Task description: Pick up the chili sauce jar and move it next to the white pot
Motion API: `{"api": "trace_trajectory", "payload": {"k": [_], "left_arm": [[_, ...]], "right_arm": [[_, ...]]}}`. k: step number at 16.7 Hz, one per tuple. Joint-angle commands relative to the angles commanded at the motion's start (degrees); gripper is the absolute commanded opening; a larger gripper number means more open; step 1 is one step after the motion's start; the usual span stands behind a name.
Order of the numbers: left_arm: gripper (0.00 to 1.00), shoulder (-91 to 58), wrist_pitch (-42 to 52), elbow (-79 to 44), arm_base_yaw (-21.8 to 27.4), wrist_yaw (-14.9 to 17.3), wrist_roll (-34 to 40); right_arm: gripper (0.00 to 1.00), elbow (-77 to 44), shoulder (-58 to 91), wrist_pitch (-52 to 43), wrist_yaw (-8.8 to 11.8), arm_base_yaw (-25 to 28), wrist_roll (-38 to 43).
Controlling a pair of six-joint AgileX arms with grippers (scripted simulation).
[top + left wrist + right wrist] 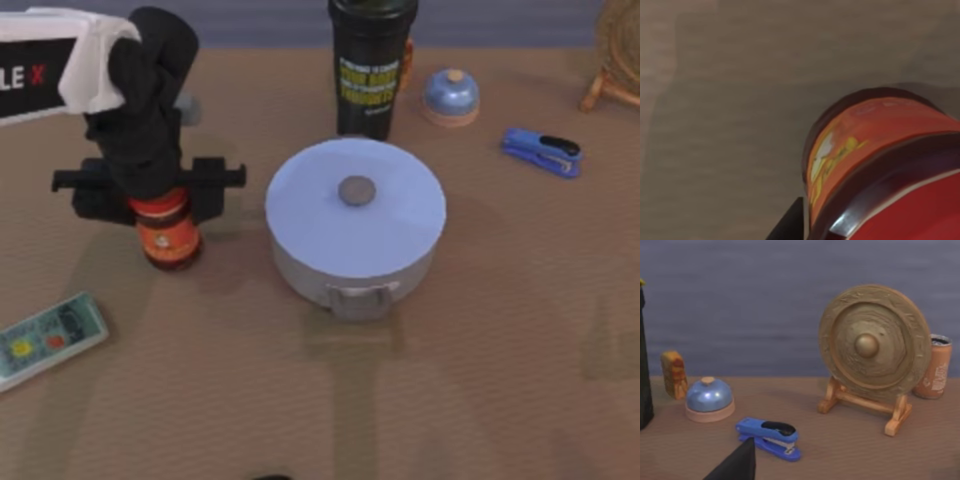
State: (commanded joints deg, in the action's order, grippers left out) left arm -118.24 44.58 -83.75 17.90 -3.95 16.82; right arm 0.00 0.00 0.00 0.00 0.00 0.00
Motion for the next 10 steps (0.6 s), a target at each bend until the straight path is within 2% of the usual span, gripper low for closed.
{"api": "trace_trajectory", "payload": {"k": [10], "left_arm": [[0.83,0.0,0.0,0.0,0.0,0.0,0.0]], "right_arm": [[1.0,0.0,0.0,0.0,0.0,0.0,0.0]]}}
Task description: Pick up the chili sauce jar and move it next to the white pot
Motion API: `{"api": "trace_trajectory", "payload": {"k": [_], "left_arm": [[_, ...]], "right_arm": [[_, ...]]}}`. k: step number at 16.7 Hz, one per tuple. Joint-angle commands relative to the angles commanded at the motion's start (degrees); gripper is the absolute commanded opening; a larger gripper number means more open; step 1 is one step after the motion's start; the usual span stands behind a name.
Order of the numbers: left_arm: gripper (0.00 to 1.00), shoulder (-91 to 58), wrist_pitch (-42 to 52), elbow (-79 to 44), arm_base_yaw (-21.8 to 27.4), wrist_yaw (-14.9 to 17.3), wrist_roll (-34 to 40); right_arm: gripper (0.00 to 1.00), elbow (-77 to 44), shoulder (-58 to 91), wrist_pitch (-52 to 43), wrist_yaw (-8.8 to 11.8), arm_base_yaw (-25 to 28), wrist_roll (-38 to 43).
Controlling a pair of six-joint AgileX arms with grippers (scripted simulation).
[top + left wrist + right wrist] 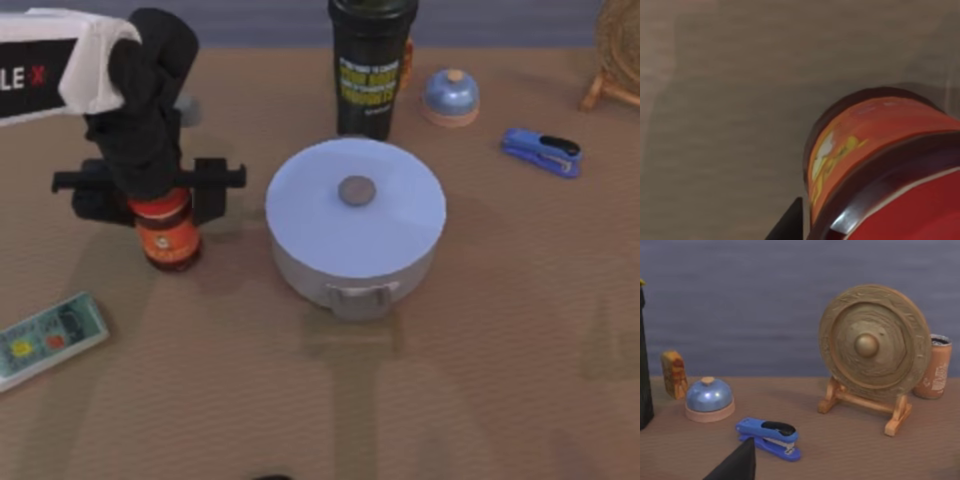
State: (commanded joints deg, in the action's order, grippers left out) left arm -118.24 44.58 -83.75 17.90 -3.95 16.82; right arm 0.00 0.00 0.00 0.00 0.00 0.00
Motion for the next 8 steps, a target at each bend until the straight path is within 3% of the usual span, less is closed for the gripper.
{"api": "trace_trajectory", "payload": {"k": [2,8], "left_arm": [[0.98,0.0,0.0,0.0,0.0,0.0,0.0],[1.0,0.0,0.0,0.0,0.0,0.0,0.0]], "right_arm": [[1.0,0.0,0.0,0.0,0.0,0.0,0.0],[1.0,0.0,0.0,0.0,0.0,0.0,0.0]]}}
